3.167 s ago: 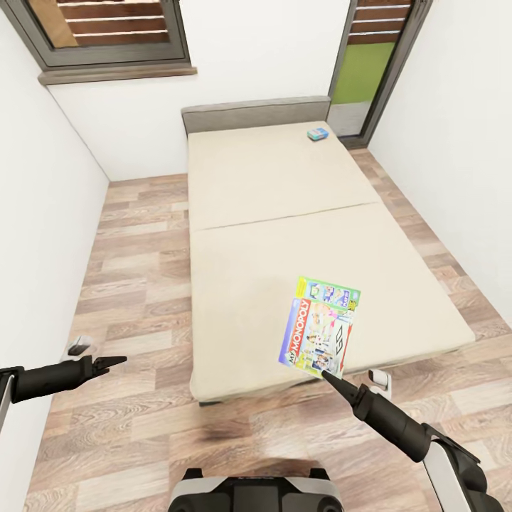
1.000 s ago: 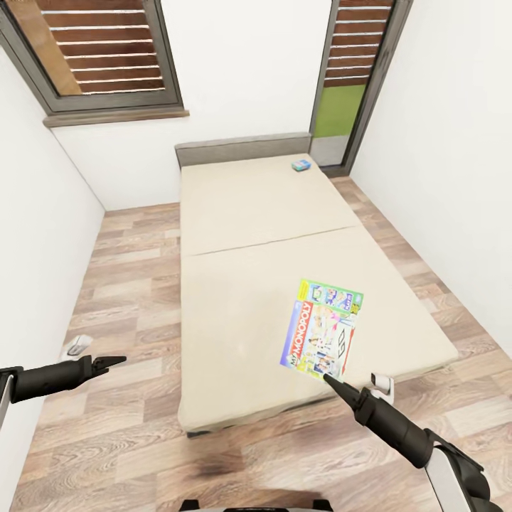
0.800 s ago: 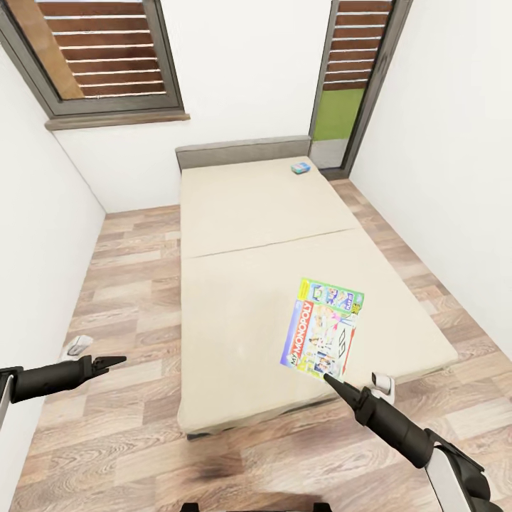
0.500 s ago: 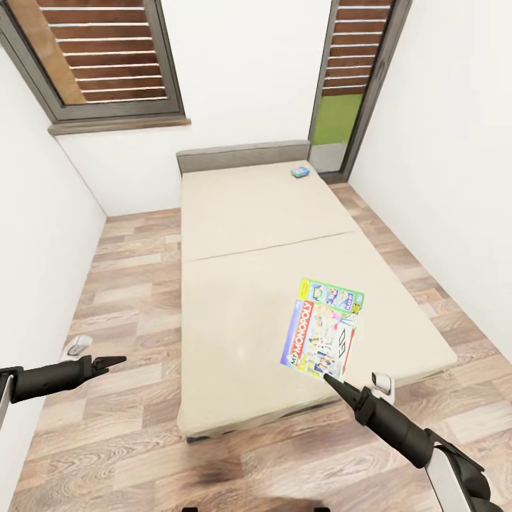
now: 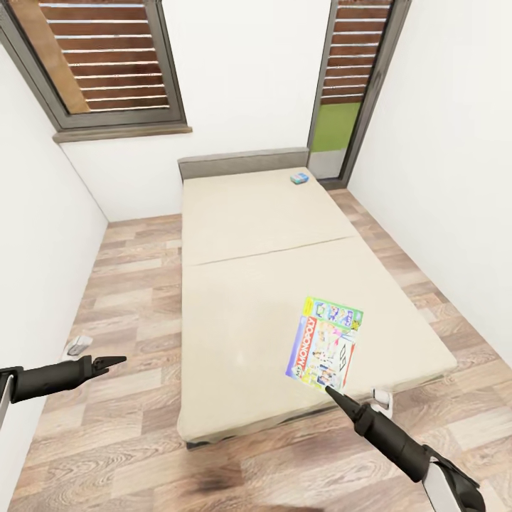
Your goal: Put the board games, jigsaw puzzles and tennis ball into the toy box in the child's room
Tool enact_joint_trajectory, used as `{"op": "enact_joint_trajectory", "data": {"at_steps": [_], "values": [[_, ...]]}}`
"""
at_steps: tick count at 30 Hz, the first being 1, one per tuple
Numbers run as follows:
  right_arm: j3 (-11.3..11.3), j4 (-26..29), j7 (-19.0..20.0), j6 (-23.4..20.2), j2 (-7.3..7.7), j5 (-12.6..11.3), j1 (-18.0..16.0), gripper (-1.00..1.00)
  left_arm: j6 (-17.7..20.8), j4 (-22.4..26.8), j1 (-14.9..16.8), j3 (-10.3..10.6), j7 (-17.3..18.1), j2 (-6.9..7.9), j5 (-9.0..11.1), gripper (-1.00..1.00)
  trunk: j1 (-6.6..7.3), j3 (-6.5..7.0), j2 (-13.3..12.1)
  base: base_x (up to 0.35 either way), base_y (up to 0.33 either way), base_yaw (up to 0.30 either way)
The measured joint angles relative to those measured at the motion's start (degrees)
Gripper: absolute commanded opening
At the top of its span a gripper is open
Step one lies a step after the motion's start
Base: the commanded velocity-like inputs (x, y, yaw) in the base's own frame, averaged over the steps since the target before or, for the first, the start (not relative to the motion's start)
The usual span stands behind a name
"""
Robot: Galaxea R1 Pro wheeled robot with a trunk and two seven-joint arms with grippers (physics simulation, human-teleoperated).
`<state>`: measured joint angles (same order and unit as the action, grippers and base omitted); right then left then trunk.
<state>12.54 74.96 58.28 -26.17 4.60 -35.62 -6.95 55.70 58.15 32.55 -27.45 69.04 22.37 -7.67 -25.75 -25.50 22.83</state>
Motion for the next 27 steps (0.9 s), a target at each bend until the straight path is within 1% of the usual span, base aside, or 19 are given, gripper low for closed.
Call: {"op": "enact_joint_trajectory", "data": {"at_steps": [3,7,13,17,21,27], "values": [[0.0,-4.2,0.0,2.0,0.97,0.1,0.0,-1.00,0.0,0.0,0.0,0.1,0.0,-0.01,-0.1,1.00,0.00,0.29,0.0,0.000,0.000,0.000],[0.0,-5.7,0.0,2.6,1.40,-0.1,-0.1,-1.00,0.0,0.0,0.0,0.1,0.0,-0.02,0.0,1.00,0.00,0.67,0.0,0.000,0.000,0.000],[0.0,-6.1,0.0,3.2,1.53,-0.1,-0.1,-1.00,-0.1,0.0,0.0,0.1,0.0,-0.02,-0.1,1.00,0.00,1.25,0.0,0.000,0.000,0.000],[-0.1,-6.6,0.0,5.8,1.54,-0.2,-0.1,-1.00,-0.1,0.0,0.0,0.1,0.0,-0.02,-0.1,1.00,0.00,1.63,0.0,0.000,0.000,0.000],[0.0,-8.7,0.0,8.4,1.62,0.0,-0.1,-1.00,-0.1,0.0,0.0,0.1,0.0,-0.02,-0.1,1.00,0.00,2.01,0.0,0.000,0.000,0.000],[0.0,-9.7,0.1,8.9,1.63,0.0,-0.1,-1.00,-0.2,0.0,0.0,0.1,0.0,-0.02,-0.1,1.00,0.00,2.58,0.0,0.000,0.000,0.000]]}}
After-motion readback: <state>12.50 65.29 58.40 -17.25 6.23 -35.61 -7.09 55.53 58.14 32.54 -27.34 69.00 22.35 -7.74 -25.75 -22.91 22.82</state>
